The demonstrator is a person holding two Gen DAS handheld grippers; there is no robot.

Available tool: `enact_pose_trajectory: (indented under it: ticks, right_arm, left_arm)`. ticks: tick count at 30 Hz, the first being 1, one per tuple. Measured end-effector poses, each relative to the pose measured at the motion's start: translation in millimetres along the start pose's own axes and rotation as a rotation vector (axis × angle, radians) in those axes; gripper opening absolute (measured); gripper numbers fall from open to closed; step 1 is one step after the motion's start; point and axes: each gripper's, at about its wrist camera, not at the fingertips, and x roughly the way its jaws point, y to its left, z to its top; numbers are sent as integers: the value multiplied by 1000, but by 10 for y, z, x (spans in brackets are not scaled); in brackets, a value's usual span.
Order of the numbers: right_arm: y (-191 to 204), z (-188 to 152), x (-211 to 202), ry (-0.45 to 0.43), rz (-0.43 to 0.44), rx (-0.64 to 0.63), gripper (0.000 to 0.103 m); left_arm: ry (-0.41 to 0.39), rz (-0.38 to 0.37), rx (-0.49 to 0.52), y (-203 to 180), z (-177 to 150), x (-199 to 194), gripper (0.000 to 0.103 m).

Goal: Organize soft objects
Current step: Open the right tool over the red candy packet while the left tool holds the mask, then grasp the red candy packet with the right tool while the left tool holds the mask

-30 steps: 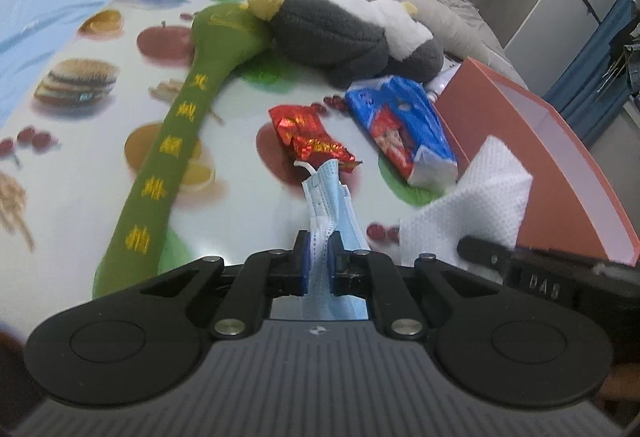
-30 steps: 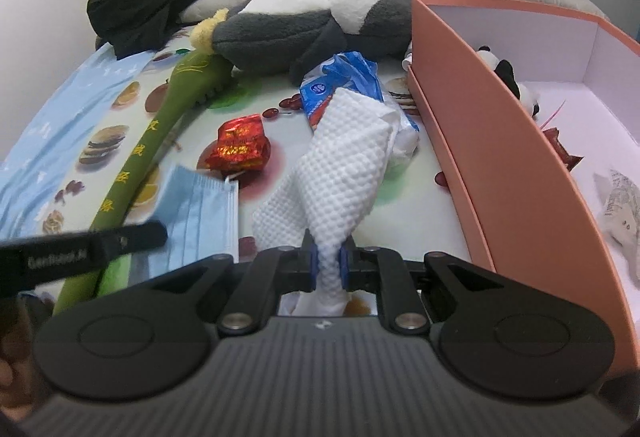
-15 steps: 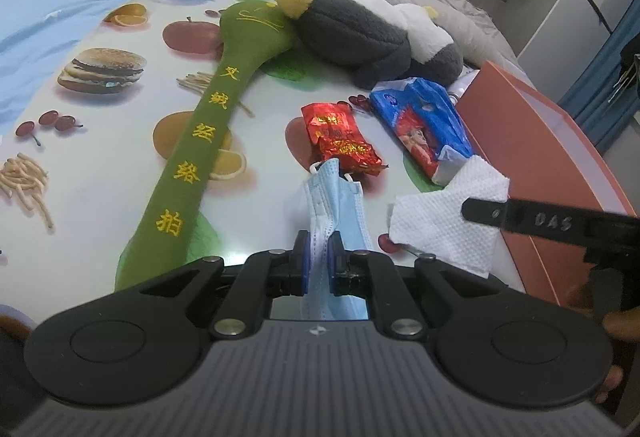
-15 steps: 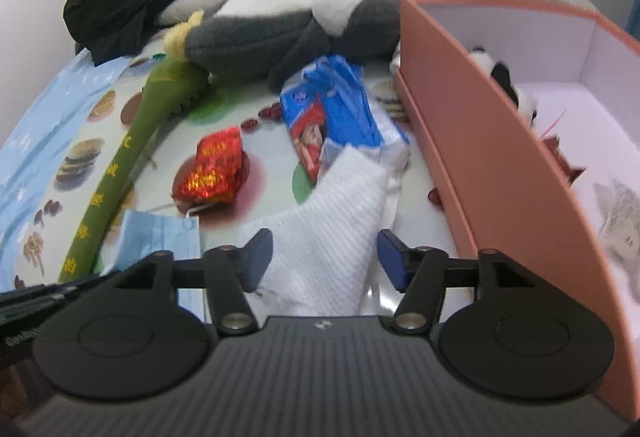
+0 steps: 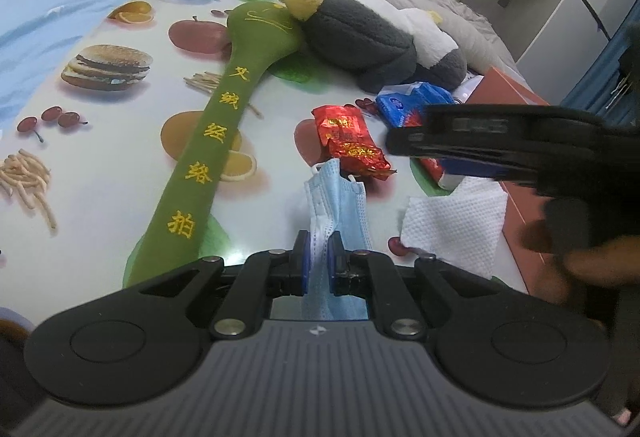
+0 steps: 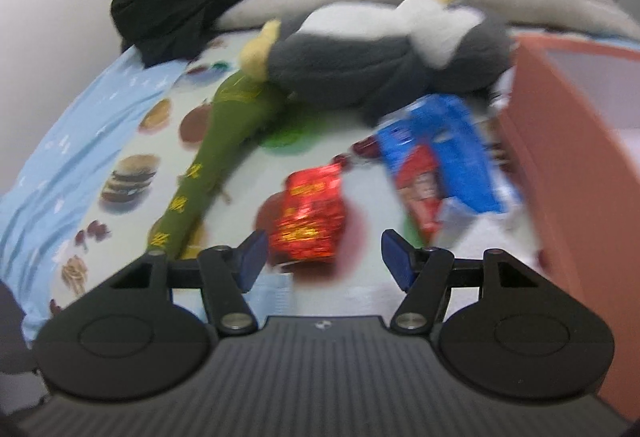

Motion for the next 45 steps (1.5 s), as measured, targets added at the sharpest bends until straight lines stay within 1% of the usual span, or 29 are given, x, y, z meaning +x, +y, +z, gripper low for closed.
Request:
enact_pose_trajectory:
  ticks: [4, 8, 10, 16, 18, 19, 25, 34, 41, 45]
  right_arm:
    - [138, 18, 259, 37, 12, -23, 65]
    - [199, 54, 441, 52, -15, -45, 65]
    - [207, 62, 514, 64, -32, -50, 65]
    - [217, 65, 635, 82, -30, -61, 64]
    - [213, 63, 632, 79, -26, -71, 61]
    - [203, 68, 628, 79, -20, -69, 57]
    - [160, 76, 502, 53, -15, -84, 56]
    - [16, 36, 147, -18, -37, -79, 56]
    - [-117, -117, -143, -42, -54, -66, 56]
    - [-185, -238, -353, -54, -56, -48, 56]
  left_arm:
    - [-1, 1, -4, 28, -1, 2, 10]
    - [-2, 3, -5, 52, 2, 4, 10]
    - [-2, 4, -6, 61, 1, 4, 10]
    - [-2, 6, -12, 85, 3, 4, 10]
    - [-2, 6, -12, 86, 2, 4, 10]
    - [-2, 6, -11, 86, 2, 5, 10]
    - [-3, 10, -8, 78, 12, 0, 10]
    - [0, 24, 6, 31, 4, 23, 10]
    - [2, 34, 16, 1, -6, 41, 10]
    - [-5, 23, 12, -18, 9, 8, 10]
